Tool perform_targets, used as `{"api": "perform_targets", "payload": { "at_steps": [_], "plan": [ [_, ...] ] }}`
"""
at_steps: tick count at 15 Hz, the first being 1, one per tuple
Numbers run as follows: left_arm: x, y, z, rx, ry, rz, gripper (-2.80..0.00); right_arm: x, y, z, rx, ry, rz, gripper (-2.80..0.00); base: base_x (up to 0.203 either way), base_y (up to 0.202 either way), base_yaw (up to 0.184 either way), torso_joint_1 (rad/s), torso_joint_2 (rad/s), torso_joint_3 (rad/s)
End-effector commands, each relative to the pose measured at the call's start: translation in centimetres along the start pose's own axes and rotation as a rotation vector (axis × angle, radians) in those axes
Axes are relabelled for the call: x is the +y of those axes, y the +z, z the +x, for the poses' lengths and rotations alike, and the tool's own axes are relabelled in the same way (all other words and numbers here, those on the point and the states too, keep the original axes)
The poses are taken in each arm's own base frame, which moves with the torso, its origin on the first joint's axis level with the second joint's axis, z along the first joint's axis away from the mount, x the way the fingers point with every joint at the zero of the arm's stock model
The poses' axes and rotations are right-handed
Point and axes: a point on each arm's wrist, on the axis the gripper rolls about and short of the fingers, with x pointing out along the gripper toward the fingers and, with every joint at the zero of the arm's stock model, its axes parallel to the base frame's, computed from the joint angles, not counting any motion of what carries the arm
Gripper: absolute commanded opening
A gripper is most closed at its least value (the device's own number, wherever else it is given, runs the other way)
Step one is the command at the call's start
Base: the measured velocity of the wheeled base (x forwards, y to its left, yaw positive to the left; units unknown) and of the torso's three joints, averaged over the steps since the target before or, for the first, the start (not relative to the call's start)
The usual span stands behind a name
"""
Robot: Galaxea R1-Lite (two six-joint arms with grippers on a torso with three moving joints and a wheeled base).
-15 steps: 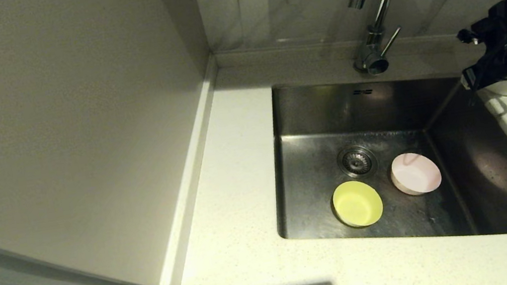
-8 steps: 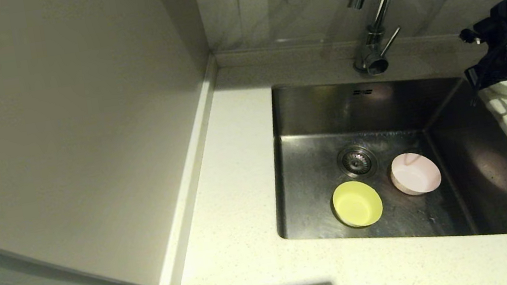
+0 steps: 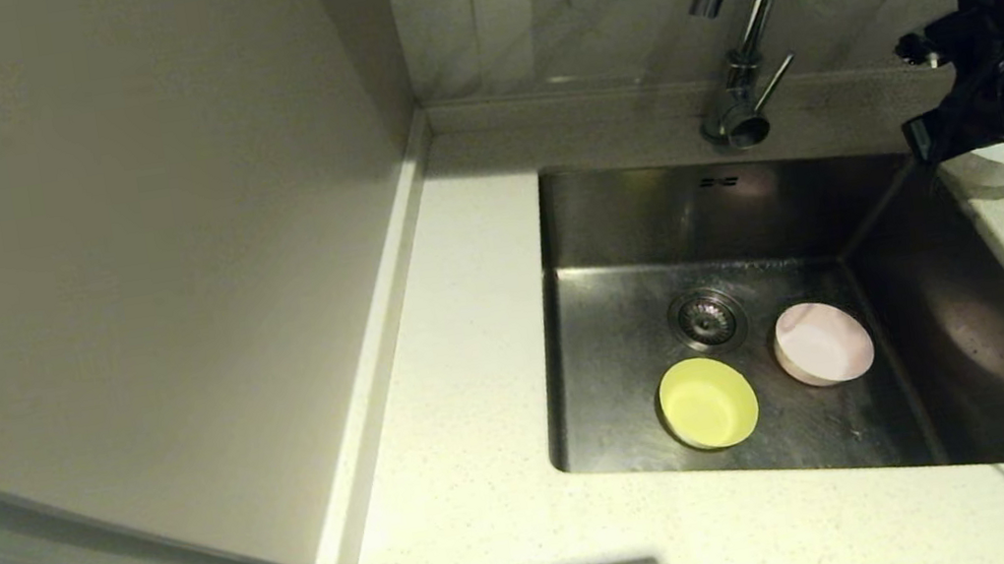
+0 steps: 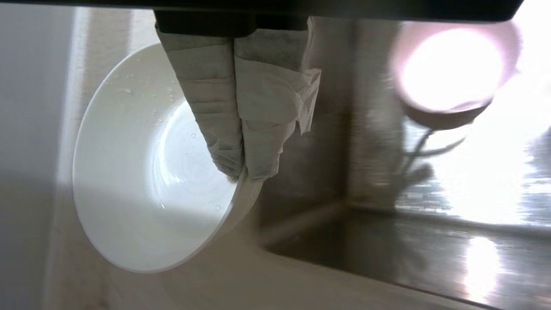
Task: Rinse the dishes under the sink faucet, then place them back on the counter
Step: Put a bowl into the sink
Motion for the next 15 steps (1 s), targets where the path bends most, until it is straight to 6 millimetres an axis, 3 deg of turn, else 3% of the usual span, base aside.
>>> {"api": "perform_targets", "payload": {
  "at_steps": [1, 5, 11, 15],
  "plan": [
    [0.0, 0.0, 0.0, -0.002, 0.001, -0.001, -2.8, 1.5, 1.3, -3.6, -0.017, 0.066, -0.001, -2.8, 0.0, 0.0, 0.0, 0.0, 0.0, 0.0],
    [0.0, 0.0, 0.0, -0.002, 0.001, -0.001, -2.8, 5.9, 0.5, -8.4, 0.105, 0.25, 0.02, -2.8, 0.0, 0.0, 0.0, 0.0, 0.0, 0.0],
    [0.0, 0.0, 0.0, -0.002, 0.001, -0.001, -2.8, 12.5, -4.3, -11.1, 0.276, 0.401, -0.127, -2.8, 0.0, 0.0, 0.0, 0.0, 0.0, 0.0],
    [0.0, 0.0, 0.0, -0.002, 0.001, -0.001, -2.8, 17.3, -5.1, -11.3, 0.22, 0.464, -0.168, -2.8, 0.0, 0.0, 0.0, 0.0, 0.0, 0.0]
  ]
}}
